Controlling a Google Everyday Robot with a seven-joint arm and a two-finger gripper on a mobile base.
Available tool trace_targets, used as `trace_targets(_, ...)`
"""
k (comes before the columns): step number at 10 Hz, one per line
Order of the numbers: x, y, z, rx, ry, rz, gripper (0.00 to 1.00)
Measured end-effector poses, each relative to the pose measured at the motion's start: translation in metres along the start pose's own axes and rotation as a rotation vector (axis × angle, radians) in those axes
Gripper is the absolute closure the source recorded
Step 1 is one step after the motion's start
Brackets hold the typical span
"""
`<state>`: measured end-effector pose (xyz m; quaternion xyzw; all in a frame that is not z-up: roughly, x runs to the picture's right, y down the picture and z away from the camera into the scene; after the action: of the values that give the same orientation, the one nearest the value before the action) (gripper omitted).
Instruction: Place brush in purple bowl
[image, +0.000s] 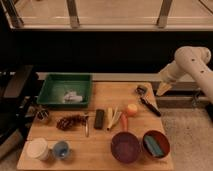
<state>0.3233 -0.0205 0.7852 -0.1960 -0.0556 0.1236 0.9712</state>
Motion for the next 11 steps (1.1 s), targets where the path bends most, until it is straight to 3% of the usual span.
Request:
trace_targets(6, 0.002, -0.002, 0.000, 0.003, 0.010, 0.013, 0.28)
trace_targets(7, 0.008, -0.009, 0.001, 0.003, 0.052, 0.074, 0.28)
trace_targets(10, 0.028, -0.008, 0.026, -0.011, 0.112, 0.295, 0.28)
trace_targets(11, 0.029, -0.008, 0.036, -0.020, 0.121, 0.310, 0.28)
